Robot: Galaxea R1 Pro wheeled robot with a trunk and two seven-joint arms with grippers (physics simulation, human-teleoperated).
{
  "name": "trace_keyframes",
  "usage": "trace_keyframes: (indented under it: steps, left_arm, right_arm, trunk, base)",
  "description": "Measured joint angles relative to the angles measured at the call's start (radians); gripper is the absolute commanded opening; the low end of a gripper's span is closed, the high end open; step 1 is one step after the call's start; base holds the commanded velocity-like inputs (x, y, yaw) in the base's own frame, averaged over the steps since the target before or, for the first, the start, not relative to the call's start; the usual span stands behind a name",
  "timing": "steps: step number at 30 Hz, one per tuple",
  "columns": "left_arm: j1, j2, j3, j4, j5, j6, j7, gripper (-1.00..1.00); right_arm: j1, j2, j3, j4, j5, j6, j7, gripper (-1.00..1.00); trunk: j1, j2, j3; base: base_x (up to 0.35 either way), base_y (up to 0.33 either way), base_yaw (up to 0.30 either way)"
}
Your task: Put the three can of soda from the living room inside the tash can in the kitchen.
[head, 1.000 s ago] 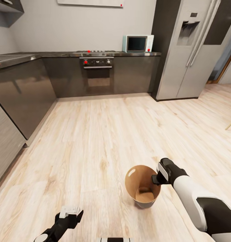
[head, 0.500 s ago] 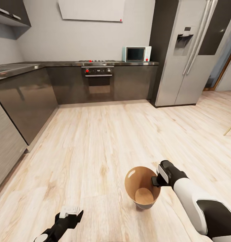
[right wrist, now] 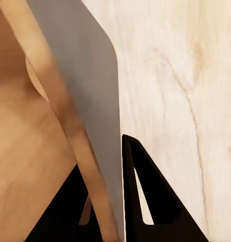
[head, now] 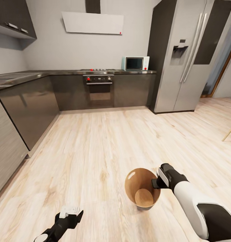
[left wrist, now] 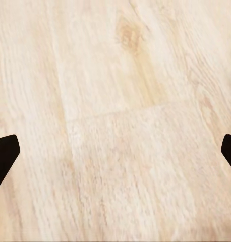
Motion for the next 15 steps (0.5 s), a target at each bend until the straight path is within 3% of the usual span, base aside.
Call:
trace_keyframes:
  steps: [11,15]
  left_arm:
    - [0.0,0.0,-0.001,0.001,-0.003,0.002,0.0,1.0]
    - [0.0,0.0,-0.001,0.001,-0.004,0.011,0.001,1.0]
  right_arm:
    - [0.042,0.006,0.002,0.0,0.002,-0.07,0.0,-1.0]
    - [0.07,0.007,0.001,0.003,-0.002,-0.15,0.001,-1.0]
  trunk:
    - [-0.005,0.003,0.043]
    - [-0.007,0.004,0.058]
  base:
    - [0.0,0.0,0.0]
    - [0.0,0.0,0.0]
